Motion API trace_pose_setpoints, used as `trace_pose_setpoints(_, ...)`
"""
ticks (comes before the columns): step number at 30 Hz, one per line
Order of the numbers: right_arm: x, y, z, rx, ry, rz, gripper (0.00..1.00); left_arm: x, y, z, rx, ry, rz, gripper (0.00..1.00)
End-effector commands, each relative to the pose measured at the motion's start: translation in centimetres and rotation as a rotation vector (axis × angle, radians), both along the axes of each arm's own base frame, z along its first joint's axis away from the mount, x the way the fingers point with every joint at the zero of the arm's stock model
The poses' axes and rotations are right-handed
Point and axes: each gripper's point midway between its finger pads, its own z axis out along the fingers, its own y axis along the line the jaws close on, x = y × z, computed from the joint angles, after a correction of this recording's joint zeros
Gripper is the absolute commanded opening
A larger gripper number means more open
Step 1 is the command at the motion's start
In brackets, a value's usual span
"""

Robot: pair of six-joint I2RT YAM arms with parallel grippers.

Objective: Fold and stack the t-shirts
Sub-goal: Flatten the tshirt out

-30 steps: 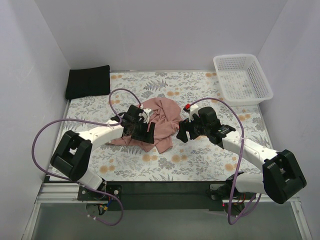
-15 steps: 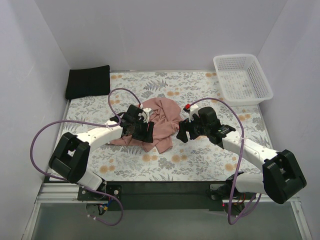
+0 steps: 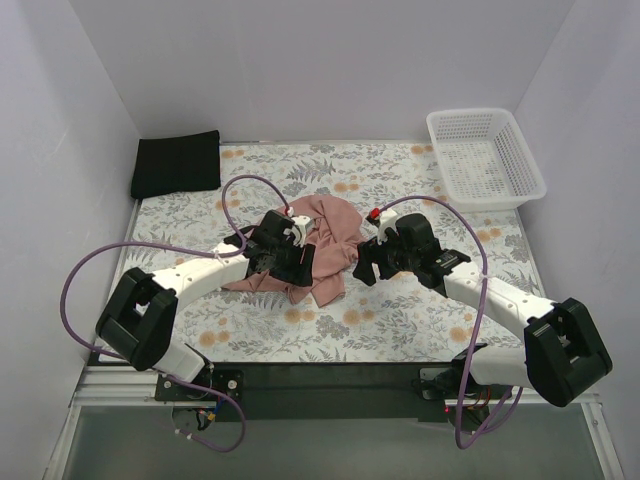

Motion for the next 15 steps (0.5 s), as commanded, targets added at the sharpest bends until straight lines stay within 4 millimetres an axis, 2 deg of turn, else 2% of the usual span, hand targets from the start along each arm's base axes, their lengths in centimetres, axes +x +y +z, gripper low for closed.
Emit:
trace_pose_setpoints(1,0.1,0.0,0.0,0.003,-0.001,-0.004,0.80,1.3,-0.6,0.9,-0.008,-0.044,0.012,0.53)
trace_pose_setpoints(5,0.1,0.0,-0.1,0.002,0.005,-0.006,0.80,1.7,-0.5,0.4,0.021,-0.054,0.029,0.52)
trace_pose_setpoints(10,-0.1,0.0,-0.5,-0.002,0.018,-0.003,0.80,2.9,0.5,0.8,0.073,-0.111,0.083,0.48)
trace_pose_setpoints(14,0.0,0.1,-0.5,-0.002,0.020,-0.002,0.80,3.5,1.3,0.9,0.109,-0.141,0.113,0.35)
trace_pose_setpoints(15,-0.1,0.1,-0.5,-0.002,0.019,0.000,0.80,3.7,1.9,0.9,0.134,-0.152,0.131,0.28)
